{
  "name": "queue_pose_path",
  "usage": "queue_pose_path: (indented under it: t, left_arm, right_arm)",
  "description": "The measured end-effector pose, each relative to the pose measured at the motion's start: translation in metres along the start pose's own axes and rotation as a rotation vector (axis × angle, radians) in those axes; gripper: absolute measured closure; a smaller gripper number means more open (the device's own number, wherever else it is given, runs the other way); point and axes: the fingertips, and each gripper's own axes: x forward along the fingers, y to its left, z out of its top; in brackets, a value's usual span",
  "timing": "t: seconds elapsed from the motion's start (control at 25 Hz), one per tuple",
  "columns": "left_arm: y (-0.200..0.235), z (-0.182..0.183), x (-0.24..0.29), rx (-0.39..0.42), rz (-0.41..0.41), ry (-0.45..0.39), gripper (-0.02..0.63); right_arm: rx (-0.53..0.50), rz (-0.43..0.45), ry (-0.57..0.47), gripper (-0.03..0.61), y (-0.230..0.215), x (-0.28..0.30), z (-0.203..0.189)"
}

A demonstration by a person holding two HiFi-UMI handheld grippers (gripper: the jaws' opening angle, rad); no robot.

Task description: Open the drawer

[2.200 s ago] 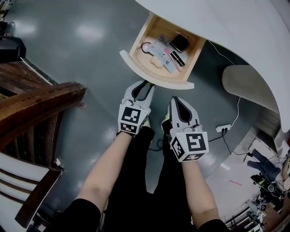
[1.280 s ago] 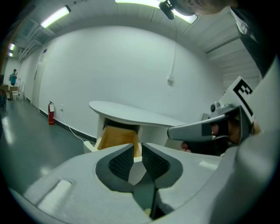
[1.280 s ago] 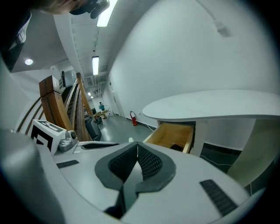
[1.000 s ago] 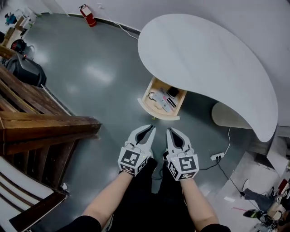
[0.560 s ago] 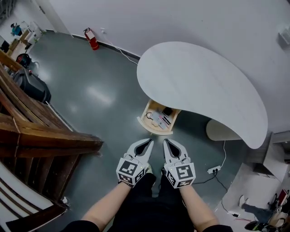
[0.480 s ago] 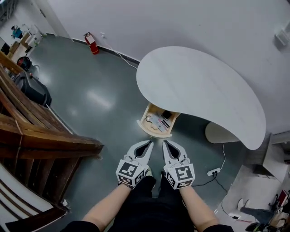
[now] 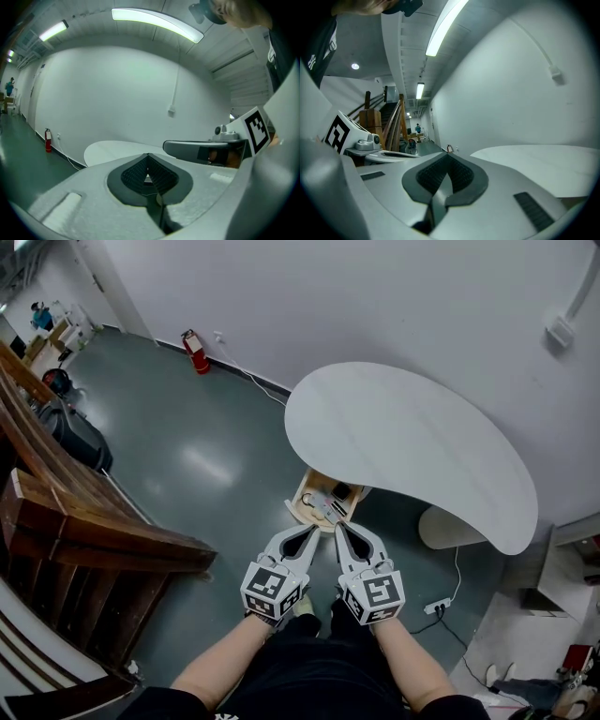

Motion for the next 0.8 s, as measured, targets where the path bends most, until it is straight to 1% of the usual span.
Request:
queue_pose_path:
  t: [0.28,0.8]
  left_arm:
    - [-0.004,0.028,-0.003,0.021,0.003,-0.042,0.604]
    - [-0.001,0.035,0.0,0.005,0.017,-0.057,0.604]
  right_arm:
    - [-0.027,-0.002,-0.024,0.565,0.001,0.002,0.024]
    - [-0.03,0.0,-0.022,0.565,0.002,0.004,0.028]
